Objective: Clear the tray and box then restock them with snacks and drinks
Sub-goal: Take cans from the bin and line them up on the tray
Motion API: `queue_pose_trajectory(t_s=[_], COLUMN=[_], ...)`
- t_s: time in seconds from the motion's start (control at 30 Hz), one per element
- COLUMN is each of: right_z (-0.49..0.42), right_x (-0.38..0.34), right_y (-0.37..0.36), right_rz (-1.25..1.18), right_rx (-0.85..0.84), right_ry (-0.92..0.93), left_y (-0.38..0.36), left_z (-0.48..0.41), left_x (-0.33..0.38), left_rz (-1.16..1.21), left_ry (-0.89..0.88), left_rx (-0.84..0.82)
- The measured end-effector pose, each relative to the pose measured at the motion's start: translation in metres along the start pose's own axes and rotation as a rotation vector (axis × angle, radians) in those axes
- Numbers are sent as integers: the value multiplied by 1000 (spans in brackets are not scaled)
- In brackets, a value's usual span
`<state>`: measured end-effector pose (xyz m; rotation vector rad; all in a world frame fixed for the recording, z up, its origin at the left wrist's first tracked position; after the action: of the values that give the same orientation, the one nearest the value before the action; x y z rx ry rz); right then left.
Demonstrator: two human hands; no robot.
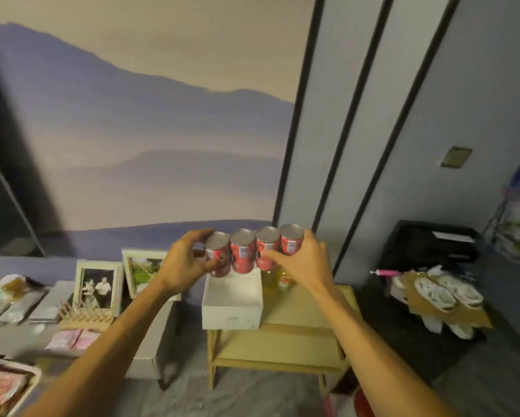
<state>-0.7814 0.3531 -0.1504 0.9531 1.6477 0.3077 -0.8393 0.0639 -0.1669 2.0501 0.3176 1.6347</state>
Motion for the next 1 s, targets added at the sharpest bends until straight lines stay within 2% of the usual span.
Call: queue_pose_trajectory(t_s=[0.17, 0.33, 0.67, 0.8, 1.0], right_z=[6, -5, -59, -75, -98], right_x=[69, 129, 252, 316, 420], right_y=[39, 45, 21, 14, -17], right_rz=[17, -5, -130, -59, -86], right_rx=[3, 38, 45, 9, -34], right_ry=[-70, -159, -290, -312, -260], left_y=[-78, -136, -256, -314, -415], left_z=[-11, -48, -133, -148, -169], left_x=[26, 25, -24, -39, -82], left_rz=[39, 13, 73, 80, 166], left_ry=[-12, -1, 131, 215, 347], left_rx=[-72, -128, -190, -230, -150])
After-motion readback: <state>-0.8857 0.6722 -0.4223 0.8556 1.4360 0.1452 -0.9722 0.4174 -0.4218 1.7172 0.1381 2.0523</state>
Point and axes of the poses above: each hand's wrist, its own z-axis away from the middle knuckle, its own y-axis out of the back of the hand, x = y × z, the point moved 7 cm from there along -z, towards the middle knuckle, and after that the axes turned 8 degrees about y, right-handed, at the moved point
